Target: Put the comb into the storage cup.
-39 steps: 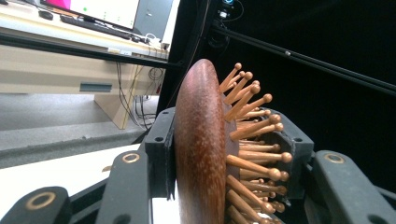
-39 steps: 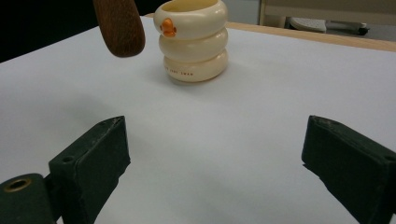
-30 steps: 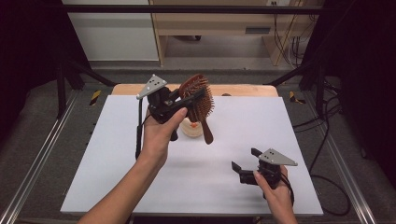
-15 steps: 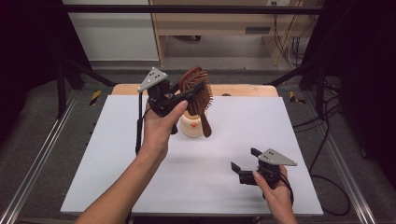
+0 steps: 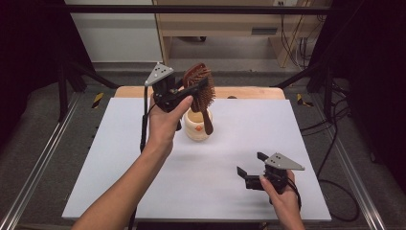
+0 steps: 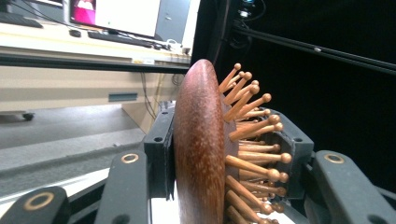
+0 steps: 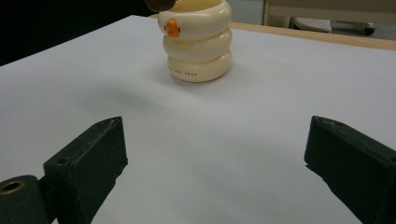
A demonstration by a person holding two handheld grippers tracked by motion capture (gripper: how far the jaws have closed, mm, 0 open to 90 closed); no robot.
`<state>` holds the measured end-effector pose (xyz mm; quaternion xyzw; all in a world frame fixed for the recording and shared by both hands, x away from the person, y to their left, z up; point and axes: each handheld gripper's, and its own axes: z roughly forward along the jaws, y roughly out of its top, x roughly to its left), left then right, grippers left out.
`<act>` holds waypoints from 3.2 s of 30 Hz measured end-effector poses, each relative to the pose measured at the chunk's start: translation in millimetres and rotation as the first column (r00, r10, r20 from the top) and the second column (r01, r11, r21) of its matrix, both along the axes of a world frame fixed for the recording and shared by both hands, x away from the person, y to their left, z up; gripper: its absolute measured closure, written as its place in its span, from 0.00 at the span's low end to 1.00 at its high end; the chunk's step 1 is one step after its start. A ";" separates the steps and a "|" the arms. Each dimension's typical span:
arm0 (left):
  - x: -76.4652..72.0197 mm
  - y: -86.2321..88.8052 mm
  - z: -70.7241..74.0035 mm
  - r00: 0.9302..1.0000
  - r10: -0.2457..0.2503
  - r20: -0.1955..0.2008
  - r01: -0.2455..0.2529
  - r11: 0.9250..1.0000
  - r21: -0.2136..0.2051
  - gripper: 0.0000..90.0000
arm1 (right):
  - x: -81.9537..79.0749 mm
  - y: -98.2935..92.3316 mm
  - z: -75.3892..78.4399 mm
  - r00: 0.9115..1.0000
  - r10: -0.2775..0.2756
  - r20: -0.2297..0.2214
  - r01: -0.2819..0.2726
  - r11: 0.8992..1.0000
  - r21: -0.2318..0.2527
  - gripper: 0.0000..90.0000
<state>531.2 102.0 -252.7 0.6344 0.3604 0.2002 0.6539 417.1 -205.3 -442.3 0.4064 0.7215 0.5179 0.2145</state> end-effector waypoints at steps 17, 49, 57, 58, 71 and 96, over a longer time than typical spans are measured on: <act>30.5 -6.3 7.9 0.999 0.048 0.003 -0.048 0.999 -0.015 0.56 | 0.8 0.1 -1.2 1.000 0.011 0.011 -0.011 1.000 -0.011 0.07; 47.6 12.3 5.7 0.994 0.111 0.021 -0.110 0.994 -0.017 0.56 | 1.0 -1.8 -1.8 1.000 0.014 0.012 -0.013 1.000 -0.012 0.06; 53.5 14.3 -5.9 0.992 0.122 0.011 -0.122 0.992 -0.014 0.56 | 1.4 -1.9 -2.2 1.000 0.012 0.010 -0.011 1.000 -0.011 0.06; 54.4 14.8 -7.1 0.992 0.122 0.008 -0.122 0.992 -0.016 0.56 | 1.3 -1.7 -2.2 1.000 0.011 0.009 -0.011 1.000 -0.010 0.06; 65.3 15.5 -19.2 0.992 0.124 0.012 -0.124 0.992 0.021 0.56 | 2.1 -1.1 -3.4 1.000 0.018 0.005 -0.018 1.000 -0.017 0.06; 72.5 17.9 -40.4 0.990 0.136 -0.023 -0.135 0.990 0.043 0.56 | 2.9 -1.3 -4.9 1.000 0.022 -0.004 -0.022 1.000 -0.020 0.06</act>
